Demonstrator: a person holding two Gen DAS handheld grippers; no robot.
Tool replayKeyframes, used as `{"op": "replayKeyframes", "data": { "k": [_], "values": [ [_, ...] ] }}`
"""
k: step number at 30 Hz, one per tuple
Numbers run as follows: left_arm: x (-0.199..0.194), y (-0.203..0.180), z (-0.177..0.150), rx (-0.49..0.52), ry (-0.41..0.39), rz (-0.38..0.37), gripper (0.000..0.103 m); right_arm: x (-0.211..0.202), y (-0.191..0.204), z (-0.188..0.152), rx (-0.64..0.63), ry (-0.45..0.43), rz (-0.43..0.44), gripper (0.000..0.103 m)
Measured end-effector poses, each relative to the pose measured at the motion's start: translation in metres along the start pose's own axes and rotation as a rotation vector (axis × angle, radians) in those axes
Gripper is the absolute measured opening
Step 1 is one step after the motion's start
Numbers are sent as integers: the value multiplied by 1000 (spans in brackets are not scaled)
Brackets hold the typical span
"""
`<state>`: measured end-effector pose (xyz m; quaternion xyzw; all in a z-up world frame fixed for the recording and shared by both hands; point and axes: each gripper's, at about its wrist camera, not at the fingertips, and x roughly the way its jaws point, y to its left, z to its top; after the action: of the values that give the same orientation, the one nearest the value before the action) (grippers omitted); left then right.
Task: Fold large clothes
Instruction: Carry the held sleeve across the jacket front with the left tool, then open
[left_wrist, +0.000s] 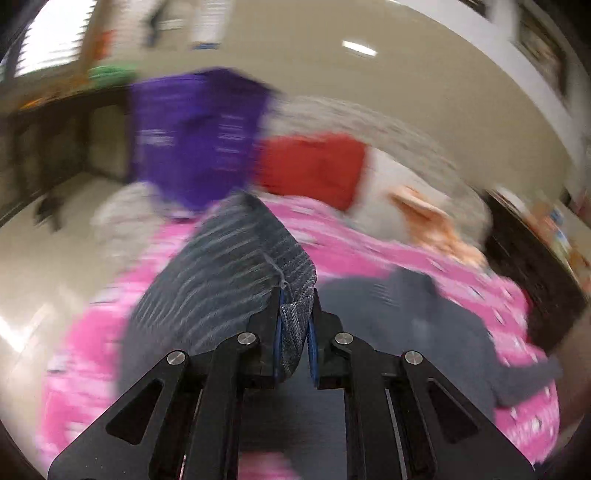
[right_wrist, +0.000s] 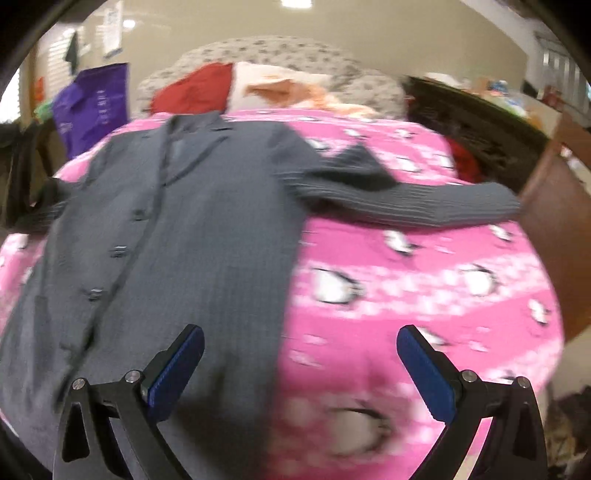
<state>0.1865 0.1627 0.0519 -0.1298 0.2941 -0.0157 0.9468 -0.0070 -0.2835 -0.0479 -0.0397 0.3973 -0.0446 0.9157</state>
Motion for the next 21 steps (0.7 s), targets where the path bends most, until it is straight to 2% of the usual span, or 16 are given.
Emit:
{"op": "replayKeyframes", "data": {
  "k": [2, 5, 8, 13, 17, 21],
  "values": [
    [24, -66, -13, 66, 31, -80, 10, -3, -16, -8, 20, 4, -22, 103],
    [56, -144, -41, 130, 91, -162, 10, -7, -41, -22, 78, 27, -33, 103],
    [80, -204, -80, 181, 174, -224, 10, -11, -57, -36, 113, 42, -41, 103],
    [99, -254, -133, 222, 285, -299, 10, -15, -78, -57, 141, 67, -50, 103],
    [101, -264, -161, 205, 347, -343, 10, -12, -88, -62, 164, 73, -45, 103],
    [104, -268, -171, 202, 383, -362, 10, -9, -88, -61, 169, 72, -37, 103]
  ]
}}
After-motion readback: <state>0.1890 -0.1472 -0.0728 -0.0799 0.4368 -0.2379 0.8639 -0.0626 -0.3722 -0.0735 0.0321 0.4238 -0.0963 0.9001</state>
